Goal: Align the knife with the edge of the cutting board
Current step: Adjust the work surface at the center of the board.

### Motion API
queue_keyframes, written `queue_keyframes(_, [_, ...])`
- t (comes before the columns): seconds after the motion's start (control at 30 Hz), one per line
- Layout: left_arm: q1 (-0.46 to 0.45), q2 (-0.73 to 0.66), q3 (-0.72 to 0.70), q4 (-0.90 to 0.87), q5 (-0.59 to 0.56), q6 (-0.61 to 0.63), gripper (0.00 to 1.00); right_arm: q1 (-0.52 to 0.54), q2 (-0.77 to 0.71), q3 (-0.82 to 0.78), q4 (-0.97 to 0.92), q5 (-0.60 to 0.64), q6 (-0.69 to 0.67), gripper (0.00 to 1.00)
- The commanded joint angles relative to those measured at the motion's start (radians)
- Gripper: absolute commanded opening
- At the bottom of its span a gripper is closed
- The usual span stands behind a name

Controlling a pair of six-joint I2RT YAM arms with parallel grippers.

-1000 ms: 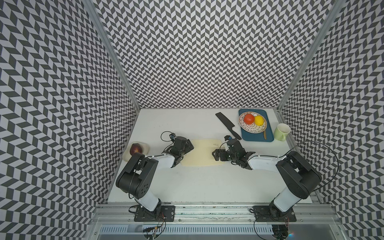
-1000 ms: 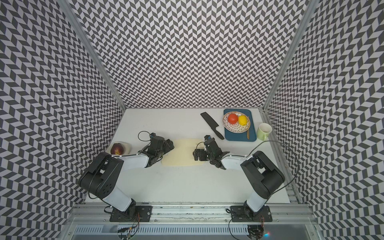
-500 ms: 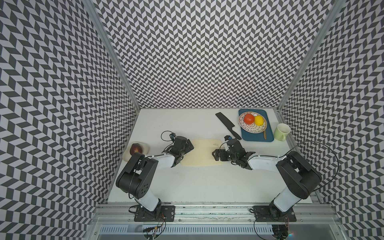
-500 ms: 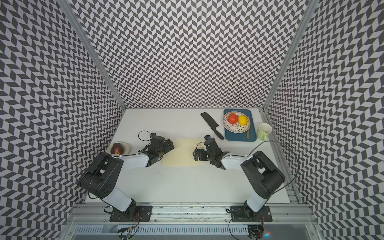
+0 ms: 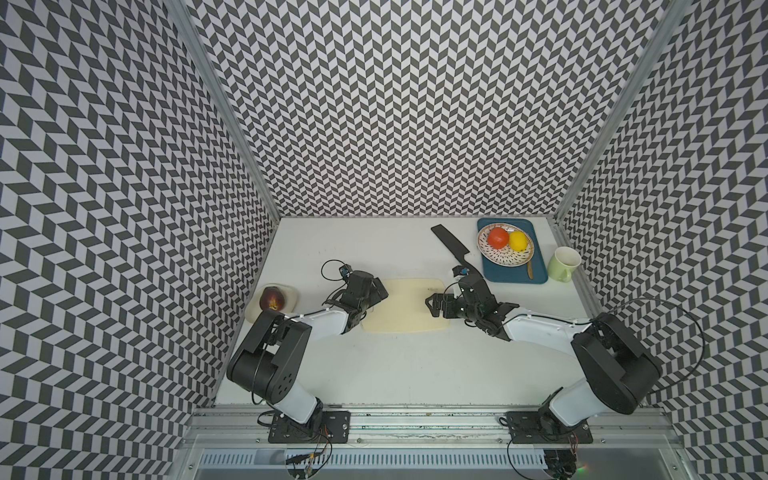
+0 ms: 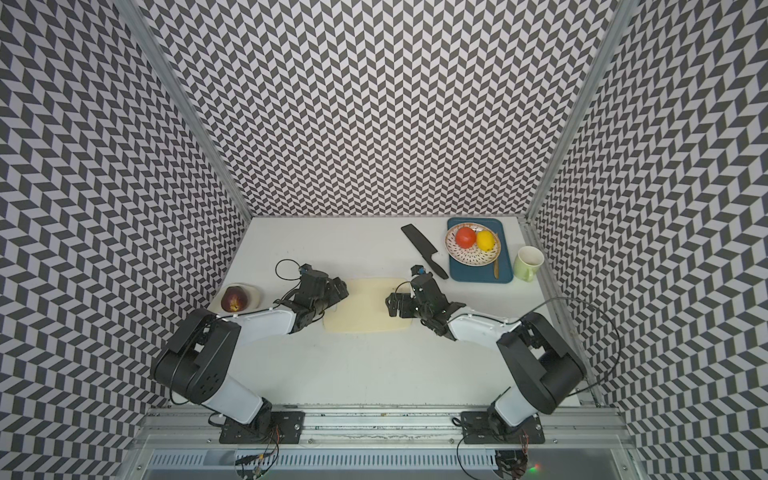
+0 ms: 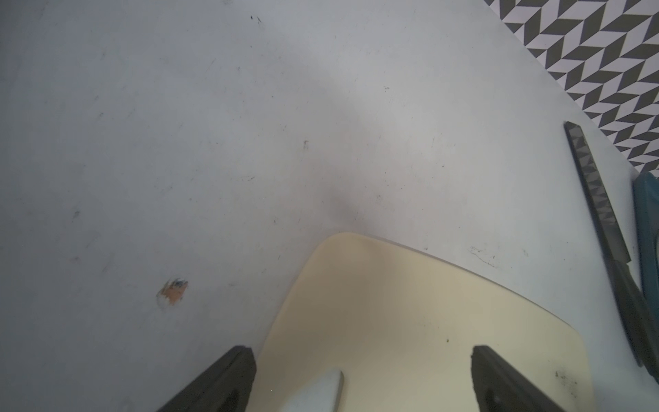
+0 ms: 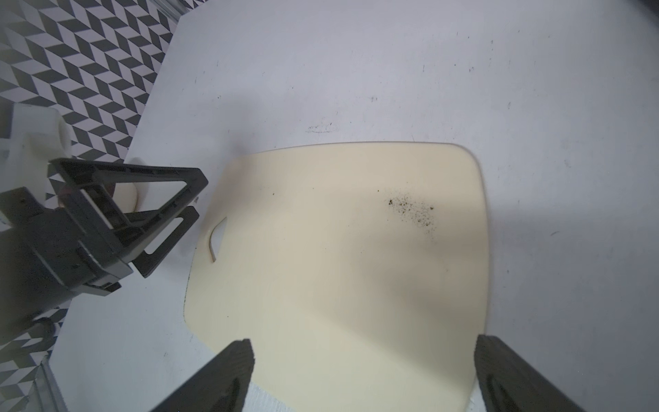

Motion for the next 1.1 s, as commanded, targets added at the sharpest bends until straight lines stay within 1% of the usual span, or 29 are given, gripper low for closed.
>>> queue_keyframes(0.0, [-0.01, 0.023, 0.003, -0.008, 0.007, 0.002, 1.0, -0.01, 0.027, 0.001, -0.001, 0.026, 0.005, 1.0])
queue_keyframes(0.33, [-0.06, 0.068, 0.021, 0.027, 0.041, -0.029, 1.0, -0.054, 0.03, -0.033, 0.006, 0.01, 0.018, 1.0])
queue_keyframes(0.6, [-0.068, 0.086, 0.046, 0.023, 0.04, -0.027, 1.0, -0.064, 0.034, -0.037, 0.007, 0.002, 0.024, 1.0])
queue_keyframes(0.73, [-0.069, 0.076, 0.047, 0.015, 0.039, -0.03, 1.0, -0.07, 0.011, -0.033, -0.014, 0.038, 0.019, 1.0])
queue_keyframes(0.83, [-0.059, 0.028, 0.041, -0.009, 0.026, -0.021, 1.0, -0.073, -0.027, -0.034, -0.017, 0.063, 0.007, 1.0])
queue_keyframes(0.97, [-0.058, -0.091, 0.029, -0.036, -0.006, -0.008, 1.0, -0.073, -0.078, 0.003, -0.05, 0.098, -0.02, 1.0])
queue_keyframes(1.07, [-0.066, -0.191, 0.002, -0.052, -0.041, -0.002, 1.0, -0.073, -0.102, 0.052, -0.098, 0.154, -0.033, 0.99])
